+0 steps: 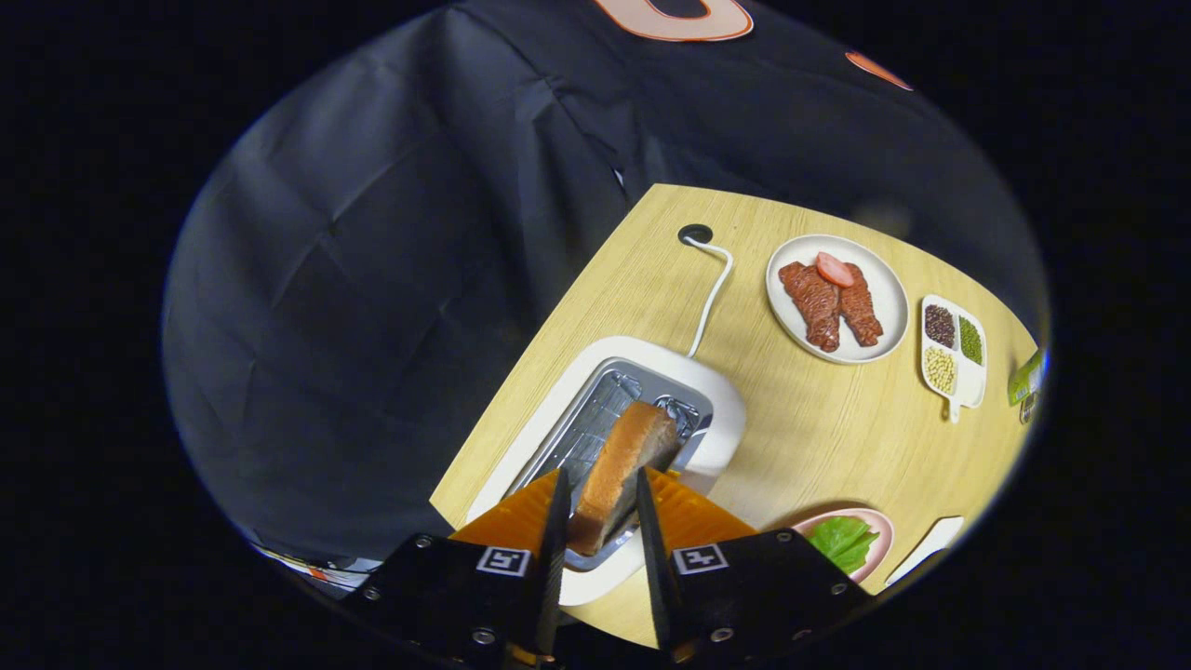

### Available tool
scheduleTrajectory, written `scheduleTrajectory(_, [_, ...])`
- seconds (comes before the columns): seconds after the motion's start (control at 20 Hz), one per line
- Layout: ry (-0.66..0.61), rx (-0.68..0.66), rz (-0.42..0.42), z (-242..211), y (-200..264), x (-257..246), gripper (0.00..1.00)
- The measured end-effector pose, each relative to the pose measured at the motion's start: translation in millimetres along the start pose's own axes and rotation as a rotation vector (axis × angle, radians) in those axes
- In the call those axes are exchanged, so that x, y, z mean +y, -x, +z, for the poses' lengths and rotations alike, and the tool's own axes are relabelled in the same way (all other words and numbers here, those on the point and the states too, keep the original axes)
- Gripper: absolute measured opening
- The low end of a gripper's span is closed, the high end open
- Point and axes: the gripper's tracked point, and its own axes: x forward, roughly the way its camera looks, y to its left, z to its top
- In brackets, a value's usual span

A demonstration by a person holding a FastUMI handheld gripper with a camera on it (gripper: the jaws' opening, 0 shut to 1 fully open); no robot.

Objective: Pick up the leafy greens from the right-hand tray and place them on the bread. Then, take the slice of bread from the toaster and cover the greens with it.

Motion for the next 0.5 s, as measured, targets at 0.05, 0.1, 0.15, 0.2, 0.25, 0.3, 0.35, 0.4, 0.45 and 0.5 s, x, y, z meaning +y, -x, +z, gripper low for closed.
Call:
scheduleTrajectory(0.05, [0.012,0.006,0.002,-3,1,-1,0.36])
scheduleTrajectory(0.1, [0.022,0.005,0.004,-5,2,-1,0.33])
scheduleTrajectory(0.15, [0.025,-0.008,-0.002,-4,5,-2,0.28])
scheduleTrajectory(0.2, [0.032,-0.020,-0.003,-2,6,-4,0.23])
scheduleTrajectory(0.25, [0.037,-0.025,0.006,-3,8,-3,0.18])
scheduleTrajectory(0.3, [0.038,-0.038,0.013,-2,11,-2,0.17])
scheduleTrajectory(0.35, [0.045,-0.053,0.031,0,14,0,0.14])
scheduleTrajectory(0.4, [0.065,-0.068,0.050,1,17,1,0.14])
scheduleTrajectory(0.45, [0.076,-0.083,0.053,1,21,-1,0.14])
scheduleTrajectory(0.5, [0.077,-0.095,0.060,-1,24,-2,0.14])
